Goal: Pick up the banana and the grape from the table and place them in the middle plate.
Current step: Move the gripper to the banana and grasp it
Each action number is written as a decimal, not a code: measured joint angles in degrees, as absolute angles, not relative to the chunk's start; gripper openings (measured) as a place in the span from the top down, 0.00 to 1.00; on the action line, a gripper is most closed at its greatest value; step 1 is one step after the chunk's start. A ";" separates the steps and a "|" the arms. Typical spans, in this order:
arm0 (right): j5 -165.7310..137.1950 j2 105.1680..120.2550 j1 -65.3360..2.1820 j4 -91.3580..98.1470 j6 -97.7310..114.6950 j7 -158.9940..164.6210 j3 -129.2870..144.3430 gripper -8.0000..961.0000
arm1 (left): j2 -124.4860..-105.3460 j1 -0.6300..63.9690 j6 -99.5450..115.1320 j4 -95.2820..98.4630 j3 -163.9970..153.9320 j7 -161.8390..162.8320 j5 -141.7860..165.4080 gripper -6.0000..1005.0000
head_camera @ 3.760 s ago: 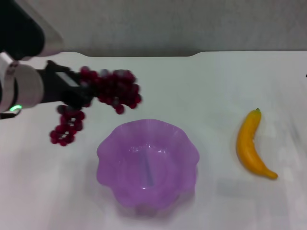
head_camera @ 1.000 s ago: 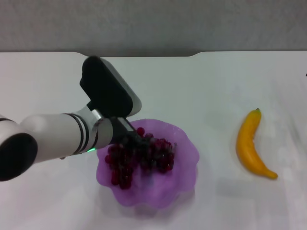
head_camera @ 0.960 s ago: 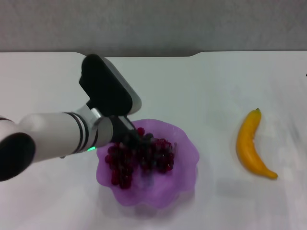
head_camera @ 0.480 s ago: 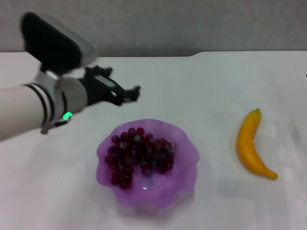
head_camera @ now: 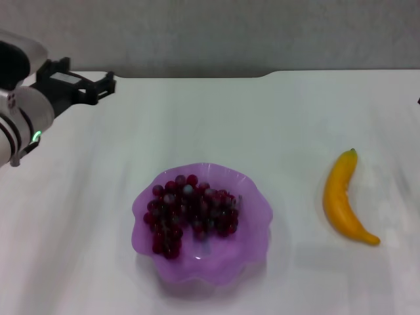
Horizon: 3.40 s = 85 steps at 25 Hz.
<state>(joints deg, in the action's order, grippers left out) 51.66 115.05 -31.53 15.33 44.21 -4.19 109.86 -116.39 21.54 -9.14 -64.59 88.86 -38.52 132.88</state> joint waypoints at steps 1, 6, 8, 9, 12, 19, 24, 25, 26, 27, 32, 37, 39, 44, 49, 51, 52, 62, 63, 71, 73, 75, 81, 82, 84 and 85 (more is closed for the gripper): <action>51.65 115.05 -31.56 15.42 44.21 -4.20 109.86 0.09 | -116.40 22.00 -7.70 -63.26 88.88 -38.64 132.77 0.11; 51.63 115.05 -31.57 15.85 44.21 -4.21 109.86 0.09 | -116.22 24.91 1.84 -55.21 88.99 -38.17 129.28 0.11; 51.58 115.05 -31.69 15.85 44.21 -4.15 109.86 0.09 | -115.62 26.20 5.58 -52.40 88.63 -36.69 127.22 0.11; 51.56 115.05 -31.78 15.90 44.21 -4.08 109.86 0.09 | -115.45 26.48 6.09 -51.82 88.59 -36.07 127.12 0.11; 51.45 115.08 -31.90 16.42 44.20 -3.90 109.98 0.09 | -114.65 28.51 9.09 -47.86 88.45 -32.76 127.12 0.11; 51.33 115.13 -31.92 16.82 44.21 -3.87 110.28 0.09 | -116.07 30.44 29.73 -34.91 84.25 -21.58 132.77 0.11; 51.31 115.14 -31.95 16.86 44.21 -3.87 110.31 0.09 | -115.25 32.95 42.74 -21.58 81.38 3.25 148.11 0.11; 51.32 115.14 -31.96 16.88 44.21 -3.87 110.33 0.09 | -115.01 33.67 43.12 -19.91 81.68 5.27 149.70 0.11; 51.31 115.14 -31.96 16.95 44.21 -3.87 110.39 0.09 | -114.62 34.44 42.86 -18.45 81.67 7.57 151.01 0.11; 51.30 115.14 -31.95 17.04 44.20 -3.92 110.46 0.09 | -114.25 34.86 42.37 -17.68 81.56 9.29 151.87 0.11; 51.23 115.14 -31.56 17.14 43.72 -4.21 110.57 0.09 | -112.90 34.46 38.81 -18.08 81.90 13.49 156.25 0.11; 51.23 115.06 -31.70 17.48 41.54 -3.60 110.55 0.09 | -112.47 34.09 37.55 -18.08 83.92 11.30 156.77 0.11; 51.41 115.06 -31.72 17.61 41.57 -3.10 110.38 0.09 | -112.69 34.04 37.63 -18.06 84.59 10.00 156.75 0.11; 52.00 115.09 -31.53 18.15 42.48 9.08 109.22 0.09 | -113.40 34.16 37.62 -18.01 85.00 6.82 156.56 0.11; 44.33 114.89 -31.95 19.27 38.16 11.24 110.12 0.09 | -113.47 33.93 37.53 -17.91 84.99 6.51 156.80 0.11; 43.27 114.56 -32.15 21.71 32.39 11.08 109.94 0.09 | -113.47 33.64 37.53 -17.64 84.99 6.51 156.78 0.11; 42.91 113.93 -32.29 23.91 27.26 10.57 109.87 0.09 | -113.47 33.56 37.53 -17.50 84.99 6.50 156.78 0.11; 33.83 113.64 -31.36 41.88 -10.02 -7.31 89.19 0.09 | -113.73 33.54 37.54 -17.60 84.95 5.15 156.90 0.11; 31.97 114.15 -31.10 43.98 -13.87 -8.95 85.96 0.09 | -113.88 33.56 37.53 -17.67 84.98 4.87 156.91 0.11; 29.24 114.84 -30.66 48.90 -24.53 -13.03 82.00 0.10 | -114.41 33.97 37.52 -17.75 84.73 3.74 156.96 0.11; 33.76 115.04 -29.96 49.46 -22.61 -13.74 83.03 0.10 | -114.47 34.02 37.52 -17.75 84.64 3.73 156.97 0.11; 38.86 115.06 -29.56 49.32 -21.17 -15.31 84.27 0.10 | -114.54 34.07 37.52 -17.76 84.53 3.72 156.98 0.11; 56.24 115.06 -27.96 47.66 -19.66 -24.82 86.55 0.10 | -114.82 34.18 37.53 -17.78 84.29 3.14 157.06 0.11; 58.24 115.08 -27.81 46.76 -19.13 -25.95 86.73 0.10 | -114.83 34.20 37.53 -17.80 84.29 3.08 157.06 0.11; 60.76 115.10 -27.70 45.22 -18.46 -27.40 86.90 0.10 | -114.93 34.27 37.52 -17.83 84.27 2.92 157.06 0.11; 61.65 115.10 -27.74 44.11 -18.18 -27.89 86.84 0.10 | -114.96 34.30 37.50 -17.85 84.26 2.88 157.06 0.11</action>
